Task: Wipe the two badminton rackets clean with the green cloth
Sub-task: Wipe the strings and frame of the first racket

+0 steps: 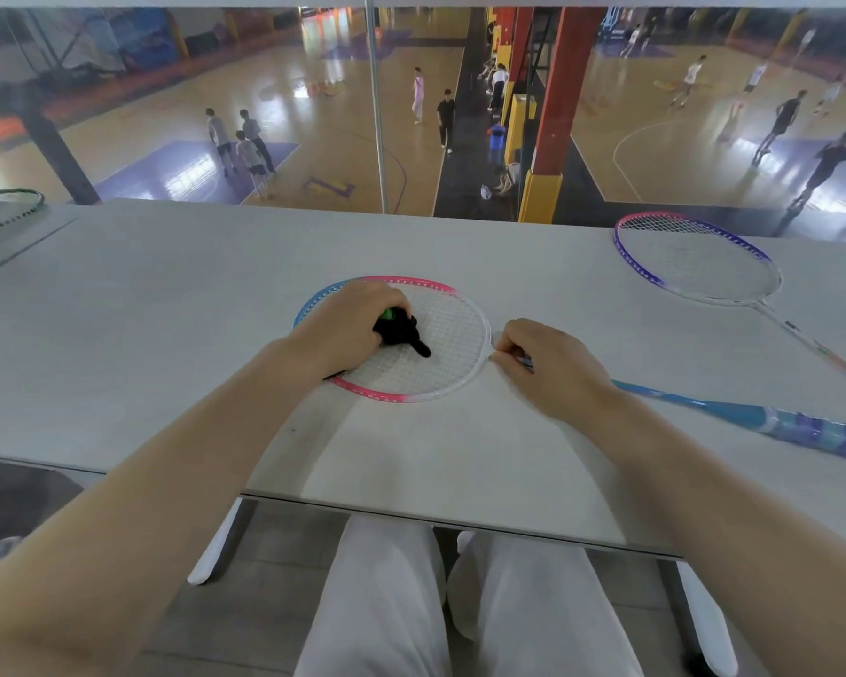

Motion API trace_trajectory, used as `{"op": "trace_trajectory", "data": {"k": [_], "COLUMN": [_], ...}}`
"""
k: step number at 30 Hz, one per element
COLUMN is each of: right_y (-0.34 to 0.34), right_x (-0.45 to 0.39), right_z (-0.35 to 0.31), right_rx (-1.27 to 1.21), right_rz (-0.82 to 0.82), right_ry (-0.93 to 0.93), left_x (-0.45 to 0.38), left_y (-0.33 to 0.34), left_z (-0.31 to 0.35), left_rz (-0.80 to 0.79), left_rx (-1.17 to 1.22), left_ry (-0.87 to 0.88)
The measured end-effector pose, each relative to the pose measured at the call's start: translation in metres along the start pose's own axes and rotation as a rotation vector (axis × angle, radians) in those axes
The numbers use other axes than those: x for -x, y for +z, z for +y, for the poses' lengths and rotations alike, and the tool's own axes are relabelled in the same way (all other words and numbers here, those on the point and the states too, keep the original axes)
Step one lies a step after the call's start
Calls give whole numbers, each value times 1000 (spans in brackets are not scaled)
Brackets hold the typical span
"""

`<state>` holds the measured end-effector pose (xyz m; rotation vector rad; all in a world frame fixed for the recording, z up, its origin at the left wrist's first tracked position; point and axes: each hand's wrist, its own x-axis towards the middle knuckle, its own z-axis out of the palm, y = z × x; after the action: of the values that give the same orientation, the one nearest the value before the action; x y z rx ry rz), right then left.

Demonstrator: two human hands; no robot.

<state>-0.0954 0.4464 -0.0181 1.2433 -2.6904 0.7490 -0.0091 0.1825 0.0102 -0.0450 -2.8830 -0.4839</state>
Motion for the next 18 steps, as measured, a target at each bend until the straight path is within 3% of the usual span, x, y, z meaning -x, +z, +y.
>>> {"op": "trace_trajectory", "data": {"k": [9, 18], "right_y": [2, 5], "right_x": [-1, -1], "right_z": [3, 4], "right_rx": [11, -2], "right_rz": [15, 39], "right_ry": [-39, -38], "left_x": [-62, -59], "left_y": [10, 11], "left_z": [-8, -9], "left_rz": [17, 4], "left_rx": [-64, -54], "left_ry": [-65, -74]}}
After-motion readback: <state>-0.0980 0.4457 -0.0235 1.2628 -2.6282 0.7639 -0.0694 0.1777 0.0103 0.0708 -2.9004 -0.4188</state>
